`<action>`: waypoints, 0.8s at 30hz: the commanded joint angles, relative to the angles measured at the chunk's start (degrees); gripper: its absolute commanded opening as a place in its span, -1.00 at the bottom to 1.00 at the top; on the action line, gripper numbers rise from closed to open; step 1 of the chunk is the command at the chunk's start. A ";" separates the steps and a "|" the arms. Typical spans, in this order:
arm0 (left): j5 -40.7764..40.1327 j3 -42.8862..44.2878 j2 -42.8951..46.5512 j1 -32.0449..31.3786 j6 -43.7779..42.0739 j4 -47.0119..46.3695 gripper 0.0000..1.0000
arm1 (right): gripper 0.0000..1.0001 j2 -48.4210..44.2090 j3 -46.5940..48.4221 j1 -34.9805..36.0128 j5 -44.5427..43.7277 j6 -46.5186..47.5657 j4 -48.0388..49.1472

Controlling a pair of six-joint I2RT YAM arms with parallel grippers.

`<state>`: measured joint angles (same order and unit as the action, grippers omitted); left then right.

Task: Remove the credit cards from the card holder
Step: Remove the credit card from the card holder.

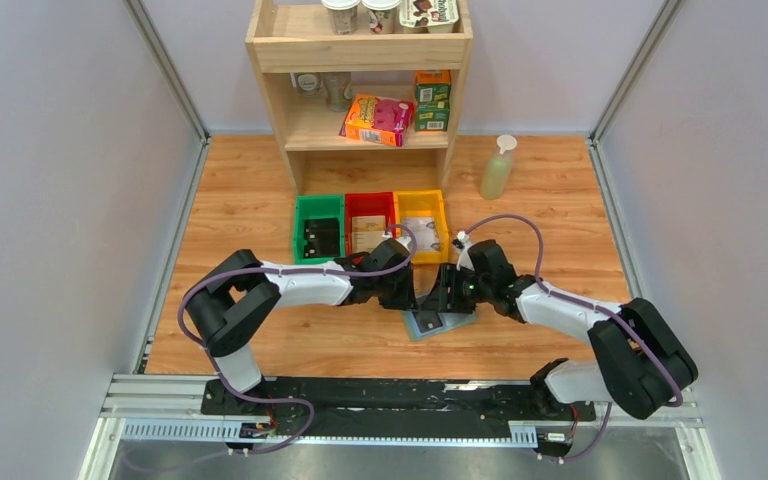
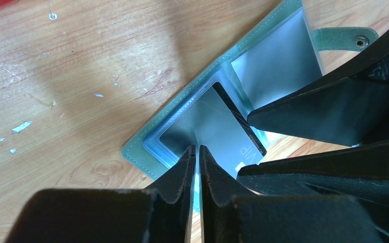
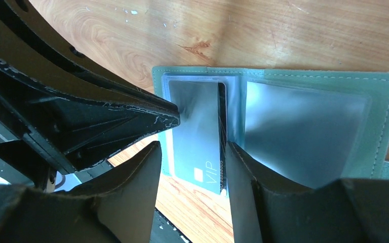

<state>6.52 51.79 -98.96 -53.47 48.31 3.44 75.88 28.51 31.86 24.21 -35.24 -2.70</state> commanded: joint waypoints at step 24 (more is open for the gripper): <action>0.86 -0.81 0.43 0.03 -1.20 3.59 -0.67 | 0.00 0.32 0.40 0.14 2.60 -0.17 2.17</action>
<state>6.59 50.61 -97.43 -53.47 48.03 5.45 75.81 28.45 31.79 24.36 -35.31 -2.92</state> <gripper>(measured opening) 0.164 0.503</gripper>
